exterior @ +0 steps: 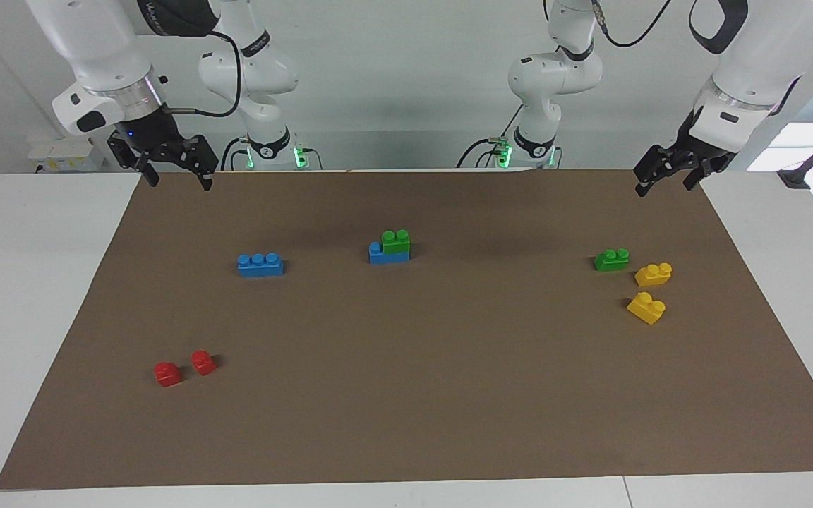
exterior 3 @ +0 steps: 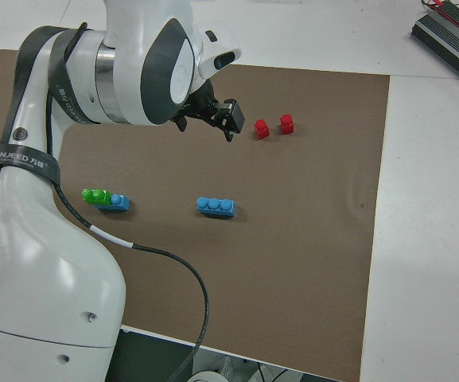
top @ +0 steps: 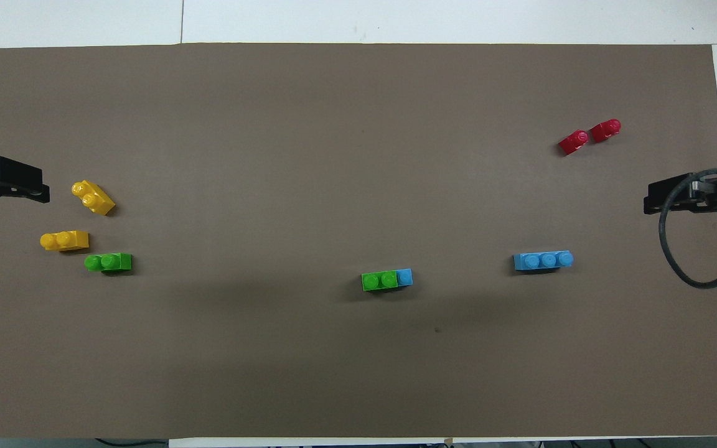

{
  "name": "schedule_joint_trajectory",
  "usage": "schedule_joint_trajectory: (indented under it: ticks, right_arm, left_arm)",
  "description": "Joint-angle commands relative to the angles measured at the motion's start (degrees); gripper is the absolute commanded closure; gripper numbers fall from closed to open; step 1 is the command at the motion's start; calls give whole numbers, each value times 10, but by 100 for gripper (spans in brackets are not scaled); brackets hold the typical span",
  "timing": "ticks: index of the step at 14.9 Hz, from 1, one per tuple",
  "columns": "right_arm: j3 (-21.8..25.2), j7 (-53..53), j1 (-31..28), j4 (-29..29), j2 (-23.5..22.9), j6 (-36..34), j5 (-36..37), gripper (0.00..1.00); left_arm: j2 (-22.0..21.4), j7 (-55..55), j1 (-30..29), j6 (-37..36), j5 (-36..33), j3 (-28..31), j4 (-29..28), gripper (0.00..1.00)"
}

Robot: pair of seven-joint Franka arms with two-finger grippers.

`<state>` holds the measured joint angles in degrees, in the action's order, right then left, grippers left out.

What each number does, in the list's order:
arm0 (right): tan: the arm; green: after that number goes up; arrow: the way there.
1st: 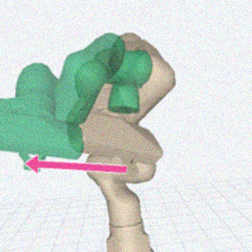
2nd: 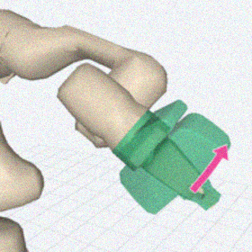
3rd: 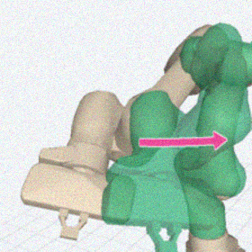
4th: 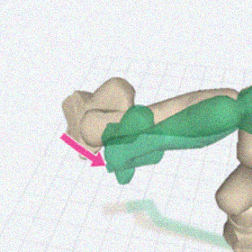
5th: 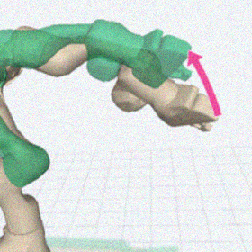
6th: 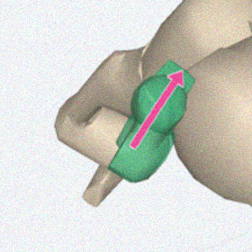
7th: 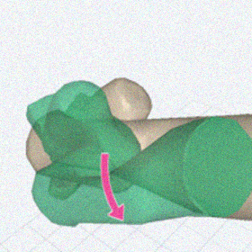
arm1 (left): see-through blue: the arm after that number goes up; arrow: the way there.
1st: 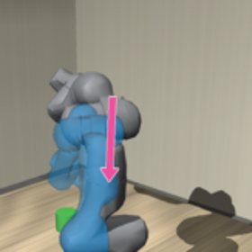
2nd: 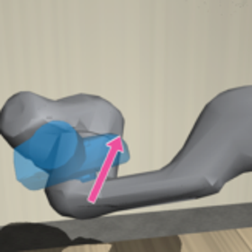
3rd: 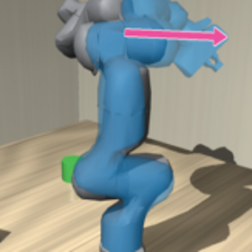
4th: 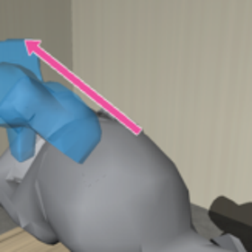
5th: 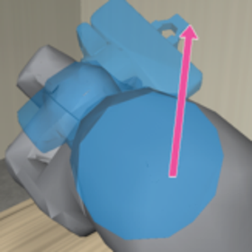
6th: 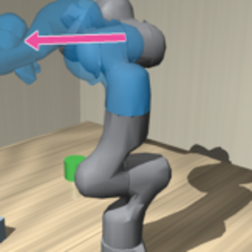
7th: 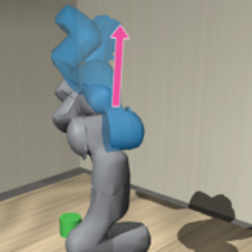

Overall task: Remove green block with left arm and hold with right
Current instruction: 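Move both grippers from rest toward the joined green-blue bricks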

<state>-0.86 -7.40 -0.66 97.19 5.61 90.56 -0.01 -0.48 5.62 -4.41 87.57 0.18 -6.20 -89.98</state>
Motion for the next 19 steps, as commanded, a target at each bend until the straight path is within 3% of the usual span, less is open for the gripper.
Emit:
schedule_joint_trajectory:
  ticks: [1, 8, 14, 19]
  right_arm:
    - [-4, -13, -8, 6, 11, -9, -12, 0]
    - [-4, -47, -8, 16, 16, -8, -13, 0]
    - [-6, -339, 6, 68, 26, 3, -118, 1]
    - [-6, -512, 24, 100, -15, 26, -212, 4]
  left_arm:
    - [8, -7, -4, -6, -1, -2, 16, 0]
    - [8, -8, -5, 0, -1, -2, 14, 0]
    - [3, 14, -6, 1, 17, -1, 1, 0]
    - [-10, 183, 8, 4, 40, -3, -24, 0]
